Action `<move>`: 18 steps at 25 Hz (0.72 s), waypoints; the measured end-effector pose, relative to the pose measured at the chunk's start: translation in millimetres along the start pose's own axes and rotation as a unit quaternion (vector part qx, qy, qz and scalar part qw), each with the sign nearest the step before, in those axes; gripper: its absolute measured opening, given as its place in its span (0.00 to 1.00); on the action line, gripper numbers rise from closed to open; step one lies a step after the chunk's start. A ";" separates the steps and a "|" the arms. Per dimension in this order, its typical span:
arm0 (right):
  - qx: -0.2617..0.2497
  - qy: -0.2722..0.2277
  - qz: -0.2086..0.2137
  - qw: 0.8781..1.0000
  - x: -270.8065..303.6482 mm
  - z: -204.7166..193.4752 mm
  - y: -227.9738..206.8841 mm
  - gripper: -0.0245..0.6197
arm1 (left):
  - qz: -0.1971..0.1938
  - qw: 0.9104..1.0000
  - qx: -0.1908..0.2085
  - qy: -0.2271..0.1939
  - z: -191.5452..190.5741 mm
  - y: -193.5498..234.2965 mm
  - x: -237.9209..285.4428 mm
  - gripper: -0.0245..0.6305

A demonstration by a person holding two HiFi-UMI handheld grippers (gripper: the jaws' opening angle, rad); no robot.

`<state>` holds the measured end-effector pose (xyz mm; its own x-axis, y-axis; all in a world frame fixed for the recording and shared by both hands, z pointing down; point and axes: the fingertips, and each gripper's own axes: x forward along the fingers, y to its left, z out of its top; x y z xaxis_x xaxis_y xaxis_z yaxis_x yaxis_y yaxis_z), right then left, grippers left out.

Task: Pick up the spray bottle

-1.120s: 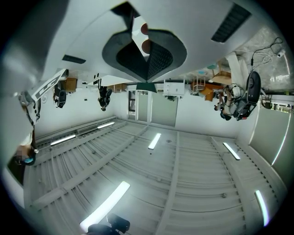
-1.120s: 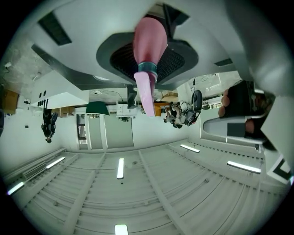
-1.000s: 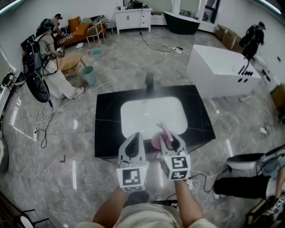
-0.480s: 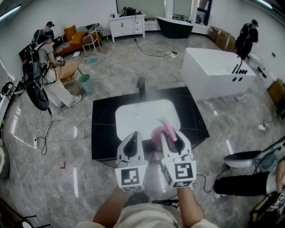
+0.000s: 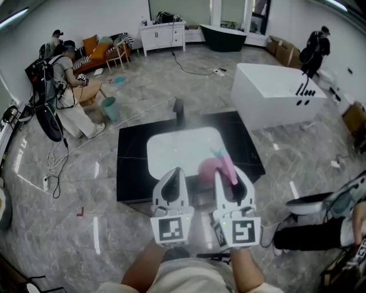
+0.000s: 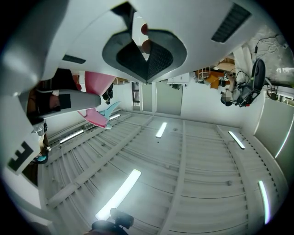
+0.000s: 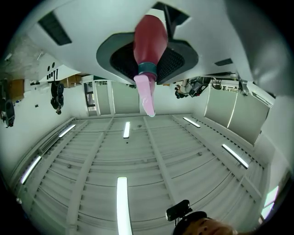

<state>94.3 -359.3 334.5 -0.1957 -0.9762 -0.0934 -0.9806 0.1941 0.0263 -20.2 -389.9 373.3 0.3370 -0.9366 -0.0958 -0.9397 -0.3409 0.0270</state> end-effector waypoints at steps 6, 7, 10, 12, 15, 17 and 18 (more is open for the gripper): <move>-0.008 0.014 0.000 1.000 -4.4 -7.6 -2.9 0.25 | 0.002 1.000 0.005 -0.002 1.9 -8.1 -8.0 0.04; -0.008 0.018 0.000 1.000 -4.3 -8.8 -3.5 0.25 | 0.003 1.000 0.007 -0.002 2.1 -8.5 -8.4 0.04; -0.009 0.016 0.008 1.000 -3.8 -12.4 -1.9 0.25 | 0.005 1.000 0.011 -0.005 2.7 -8.2 -9.7 0.04; -0.010 0.007 0.015 1.000 -4.1 -13.3 0.6 0.25 | 0.008 1.000 0.009 -0.007 2.0 -7.0 -11.4 0.04; -0.010 0.007 0.017 1.000 -4.5 -11.1 -1.2 0.25 | 0.012 1.000 0.009 -0.008 4.1 -8.3 -12.3 0.04; -0.011 0.011 0.017 1.000 -4.2 -9.1 -1.9 0.25 | 0.014 1.000 0.012 -0.010 7.0 -8.7 -12.6 0.04; -0.011 0.010 0.019 1.000 -4.1 -8.2 -1.0 0.25 | 0.015 1.000 0.013 -0.011 8.4 -8.3 -13.1 0.04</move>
<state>96.1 -356.3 343.0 -0.2320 -0.9700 -0.0727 -0.9721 0.2286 0.0517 -17.3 -374.1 366.0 0.3079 -0.9442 -0.1169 -0.9506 -0.3104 0.0038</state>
